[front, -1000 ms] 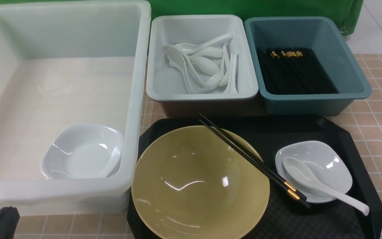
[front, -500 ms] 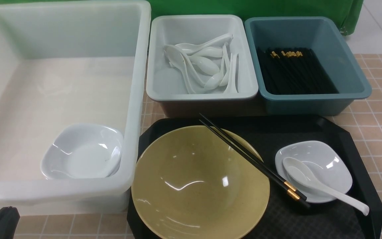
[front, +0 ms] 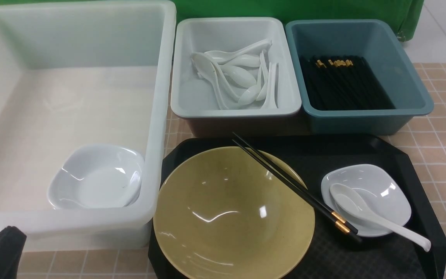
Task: On brown table put chopsticks spoon bowls plates into blue grey white boxes.
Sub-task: 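Move the grippers toward the tableware on the black tray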
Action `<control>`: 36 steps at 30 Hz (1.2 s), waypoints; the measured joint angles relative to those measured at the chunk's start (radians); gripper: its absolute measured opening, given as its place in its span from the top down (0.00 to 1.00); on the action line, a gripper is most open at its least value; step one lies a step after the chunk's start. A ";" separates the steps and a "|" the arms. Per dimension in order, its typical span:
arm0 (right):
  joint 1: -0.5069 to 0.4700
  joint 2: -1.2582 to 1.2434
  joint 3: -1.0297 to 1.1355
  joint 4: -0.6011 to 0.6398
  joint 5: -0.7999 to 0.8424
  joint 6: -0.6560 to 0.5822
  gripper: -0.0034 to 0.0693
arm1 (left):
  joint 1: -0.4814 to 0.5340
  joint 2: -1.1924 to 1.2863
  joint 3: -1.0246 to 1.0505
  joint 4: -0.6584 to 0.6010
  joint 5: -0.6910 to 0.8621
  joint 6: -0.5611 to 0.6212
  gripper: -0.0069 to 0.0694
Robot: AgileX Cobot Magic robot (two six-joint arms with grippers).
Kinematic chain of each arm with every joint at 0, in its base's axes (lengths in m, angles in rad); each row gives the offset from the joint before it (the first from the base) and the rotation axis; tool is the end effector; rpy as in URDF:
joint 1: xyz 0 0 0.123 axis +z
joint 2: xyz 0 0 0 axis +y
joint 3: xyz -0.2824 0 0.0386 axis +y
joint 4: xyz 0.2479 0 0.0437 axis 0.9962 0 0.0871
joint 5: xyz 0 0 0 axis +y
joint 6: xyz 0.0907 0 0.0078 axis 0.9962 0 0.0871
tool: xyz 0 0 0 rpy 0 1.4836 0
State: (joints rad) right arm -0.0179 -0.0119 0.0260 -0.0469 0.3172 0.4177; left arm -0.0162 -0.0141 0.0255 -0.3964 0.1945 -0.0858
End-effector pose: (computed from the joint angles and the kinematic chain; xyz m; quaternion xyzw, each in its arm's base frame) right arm 0.0539 -0.0023 0.1763 0.1575 0.7719 0.1031 0.6072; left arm 0.0556 -0.0077 0.1889 -0.1446 0.7286 -0.1897 0.6421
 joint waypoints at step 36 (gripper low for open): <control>0.192 0.810 -0.949 0.321 0.760 -0.885 0.90 | -0.019 0.804 -0.894 0.109 0.801 0.353 0.91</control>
State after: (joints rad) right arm 0.1746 0.7983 -0.9229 0.2740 1.0773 -0.4675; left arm -0.0347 0.7900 -0.8686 -0.2878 0.9952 0.2668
